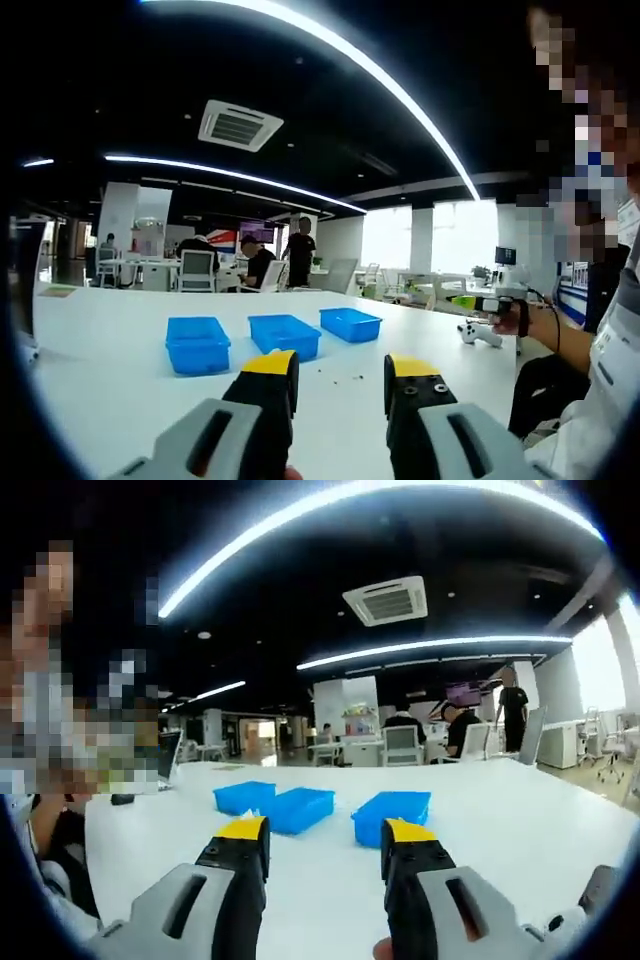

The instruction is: Pick up the resistors one by one and place each resistor into its matching bin, sorting the parts by color and model until every resistor is separated into the correct bin for its type

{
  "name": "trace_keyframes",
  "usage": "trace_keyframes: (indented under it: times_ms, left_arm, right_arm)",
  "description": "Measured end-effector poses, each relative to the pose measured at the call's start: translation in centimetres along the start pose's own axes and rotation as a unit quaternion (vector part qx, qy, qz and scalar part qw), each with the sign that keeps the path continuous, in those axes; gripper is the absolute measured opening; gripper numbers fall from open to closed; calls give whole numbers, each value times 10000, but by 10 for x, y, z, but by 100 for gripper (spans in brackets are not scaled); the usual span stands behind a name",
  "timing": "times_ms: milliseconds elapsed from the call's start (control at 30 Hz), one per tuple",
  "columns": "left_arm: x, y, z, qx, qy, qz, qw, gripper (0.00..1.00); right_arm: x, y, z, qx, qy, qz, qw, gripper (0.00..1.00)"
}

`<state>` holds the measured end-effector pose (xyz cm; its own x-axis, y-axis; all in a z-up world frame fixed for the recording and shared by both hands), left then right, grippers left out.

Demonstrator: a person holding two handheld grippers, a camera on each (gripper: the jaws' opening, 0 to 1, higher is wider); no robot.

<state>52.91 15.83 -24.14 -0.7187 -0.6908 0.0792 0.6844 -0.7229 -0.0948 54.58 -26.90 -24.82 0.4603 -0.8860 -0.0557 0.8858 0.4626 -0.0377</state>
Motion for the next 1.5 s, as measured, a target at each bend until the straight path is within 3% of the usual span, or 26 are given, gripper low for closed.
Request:
trace_keyframes:
  times_ms: [167,333,500,733,900,1067,1100,1267,1367,1467,1500]
  left_arm:
    - [0,0,-1,-11,-5,6,10000,36]
    - [0,0,-1,-11,-1,4,10000,36]
    - [1,0,0,-3,7,9,10000,36]
    - [0,-1,0,-1,16,15,10000,36]
    - [-1,-2,1,10,18,36,10000,36]
    - [-1,-2,0,4,16,32,10000,36]
    - [-2,-3,0,4,18,36,10000,36]
    - [-4,-4,0,9,7,67,10000,36]
    - [-5,-5,0,11,4,76,10000,36]
    - [-6,-4,-1,-5,-3,83,10000,36]
    - [-6,-4,-1,-11,-8,84,10000,36]
  right_arm:
    - [-18,-15,-11,-56,13,239,9997,47]
    - [-26,-16,-9,-189,-126,354,9991,48]
    - [-29,-6,2,-248,-269,440,9984,45]
    - [-39,25,6,-899,-918,728,9890,42]
    - [-61,52,12,-1441,-1607,1237,9686,43]
    - [-70,82,16,-1756,-2096,1469,9506,41]
    - [-73,94,18,-1858,-2230,1582,9438,40]
    - [-78,127,13,-2264,-2552,1935,9199,39]
    - [-79,150,8,-2520,-2601,2040,9095,37]
    - [-86,170,1,-2790,-2721,2309,8915,34]
    - [-90,178,-5,-2941,-2947,2457,8754,33]
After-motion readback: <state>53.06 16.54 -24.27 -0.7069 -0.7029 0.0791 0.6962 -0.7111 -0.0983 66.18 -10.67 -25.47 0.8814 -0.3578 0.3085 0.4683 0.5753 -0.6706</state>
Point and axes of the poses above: the point that each gripper's makers call its tool centre point, and the gripper's own axes: y roughly forward along the fingers, x roughly to its right, z roughly out of its top, the point moved 6 cm from there along -y, roughly backward along the fingers, and after that the axes turned 5 degrees about -x, right-handed, at the moved point
